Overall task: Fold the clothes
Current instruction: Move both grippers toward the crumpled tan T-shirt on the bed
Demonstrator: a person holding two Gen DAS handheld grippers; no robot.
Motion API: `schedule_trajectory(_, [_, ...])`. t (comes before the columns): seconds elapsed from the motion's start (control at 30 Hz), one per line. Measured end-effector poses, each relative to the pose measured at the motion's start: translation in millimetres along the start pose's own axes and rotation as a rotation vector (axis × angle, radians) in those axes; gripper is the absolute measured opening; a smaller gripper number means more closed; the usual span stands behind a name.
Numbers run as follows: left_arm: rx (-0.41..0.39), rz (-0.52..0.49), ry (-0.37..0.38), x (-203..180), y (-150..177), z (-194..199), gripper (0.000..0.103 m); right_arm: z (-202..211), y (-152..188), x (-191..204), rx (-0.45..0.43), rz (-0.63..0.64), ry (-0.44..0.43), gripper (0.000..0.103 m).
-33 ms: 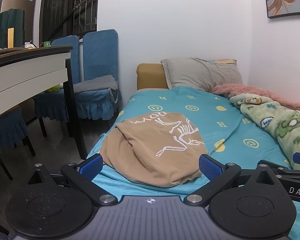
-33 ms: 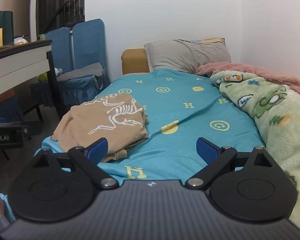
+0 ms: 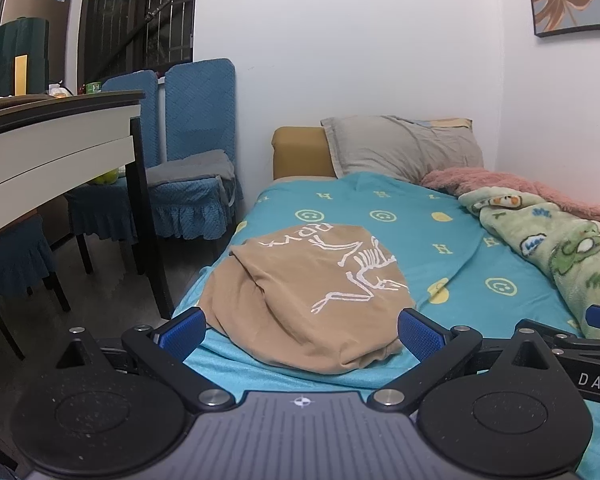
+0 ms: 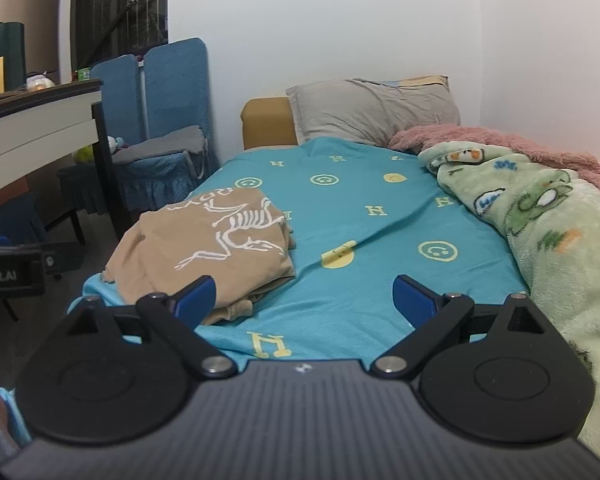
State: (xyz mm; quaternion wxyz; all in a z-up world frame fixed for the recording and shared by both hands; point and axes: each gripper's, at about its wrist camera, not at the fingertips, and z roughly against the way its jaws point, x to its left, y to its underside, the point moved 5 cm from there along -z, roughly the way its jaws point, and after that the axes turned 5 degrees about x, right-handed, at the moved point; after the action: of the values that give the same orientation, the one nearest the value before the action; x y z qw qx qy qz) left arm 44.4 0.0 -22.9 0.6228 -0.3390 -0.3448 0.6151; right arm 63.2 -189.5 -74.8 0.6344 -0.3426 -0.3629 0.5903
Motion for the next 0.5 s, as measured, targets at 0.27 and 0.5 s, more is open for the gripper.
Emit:
schedule_trajectory(0.27, [0.000,-0.024,-0.010,-3.8,-2.3,-1.5,0.103,-0.1,2.5,-17.5,-0.012,-0.057,-0.032,0.097])
schedule_trajectory(0.5, [-0.005,-0.020,-0.003,-1.4,5.2,-3.0,0.103,1.2,0.8,-2.1,-0.010,-0.015,0.006,0.097])
